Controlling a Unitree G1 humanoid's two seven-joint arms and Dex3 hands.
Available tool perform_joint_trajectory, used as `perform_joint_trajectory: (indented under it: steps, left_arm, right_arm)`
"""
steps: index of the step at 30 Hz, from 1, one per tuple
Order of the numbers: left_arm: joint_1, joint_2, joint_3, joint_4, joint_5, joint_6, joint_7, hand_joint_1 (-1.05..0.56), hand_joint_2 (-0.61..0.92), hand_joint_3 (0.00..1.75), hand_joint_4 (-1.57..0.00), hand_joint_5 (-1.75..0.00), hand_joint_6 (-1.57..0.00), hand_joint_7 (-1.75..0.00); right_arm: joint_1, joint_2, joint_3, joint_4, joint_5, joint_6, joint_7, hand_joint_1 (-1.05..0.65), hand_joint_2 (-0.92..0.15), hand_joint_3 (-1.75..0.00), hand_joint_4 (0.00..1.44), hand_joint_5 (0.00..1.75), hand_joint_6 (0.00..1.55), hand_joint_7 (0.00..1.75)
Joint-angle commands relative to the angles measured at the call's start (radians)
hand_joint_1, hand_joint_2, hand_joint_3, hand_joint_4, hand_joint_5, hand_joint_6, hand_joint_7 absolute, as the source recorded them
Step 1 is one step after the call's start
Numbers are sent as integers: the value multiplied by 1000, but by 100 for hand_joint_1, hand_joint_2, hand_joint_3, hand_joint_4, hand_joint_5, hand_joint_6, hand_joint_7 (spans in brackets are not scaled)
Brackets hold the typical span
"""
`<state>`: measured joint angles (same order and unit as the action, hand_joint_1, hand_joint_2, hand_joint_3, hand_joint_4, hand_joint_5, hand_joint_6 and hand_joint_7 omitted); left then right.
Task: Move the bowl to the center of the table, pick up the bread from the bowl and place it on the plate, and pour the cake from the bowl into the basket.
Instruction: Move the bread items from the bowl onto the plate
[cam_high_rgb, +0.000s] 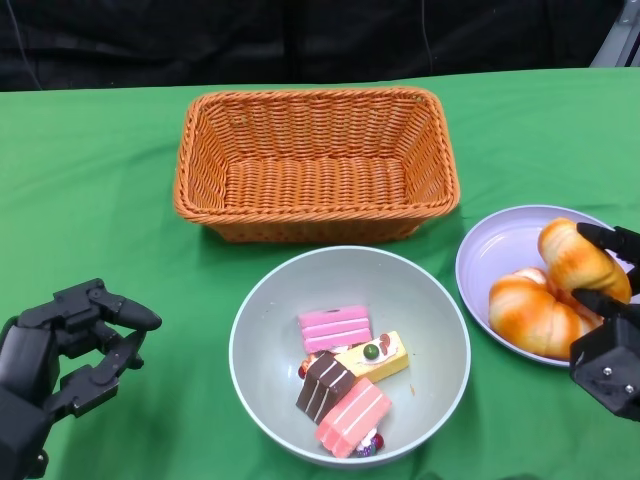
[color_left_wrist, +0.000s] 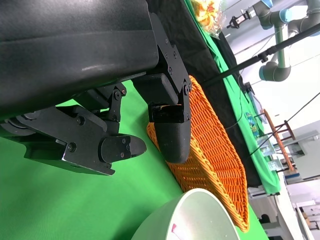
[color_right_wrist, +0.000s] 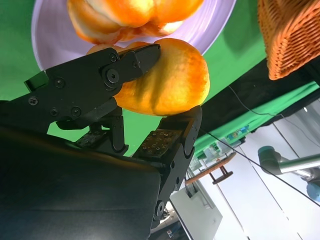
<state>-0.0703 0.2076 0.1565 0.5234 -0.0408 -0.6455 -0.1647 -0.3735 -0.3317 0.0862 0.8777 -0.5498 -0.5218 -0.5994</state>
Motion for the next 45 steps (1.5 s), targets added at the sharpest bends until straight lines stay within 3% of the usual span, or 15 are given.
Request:
perform_joint_trajectory:
  steps: [1,21,37,42,45]
  left_arm:
    - [3,17,6,-9,7,-5,10,6,85,48,-79,-140,-88,-98]
    - [7,13,6,-10,5,-7,7,5,81,56,-79,-139,-88,-99]
    - [11,11,4,-20,13,-1,17,4,79,59,-80,-140,-88,-98]
    - [19,7,4,-32,9,5,13,3,79,60,-79,-140,-88,-98]
    - [19,6,4,-32,10,3,12,4,79,61,-78,-140,-88,-98]
  right_arm:
    - [-19,-29,-4,21,22,-19,-16,-10,-90,0,77,120,111,7]
    - [-121,-40,13,182,49,-1,8,-9,-91,0,80,109,110,2]
    - [-166,-32,46,249,57,51,32,-12,-92,-2,77,118,110,1]
    - [-163,-34,61,239,55,82,55,-12,-92,-2,79,103,107,0]
    - [-162,-32,61,217,71,126,119,-16,-92,-4,86,69,97,0]
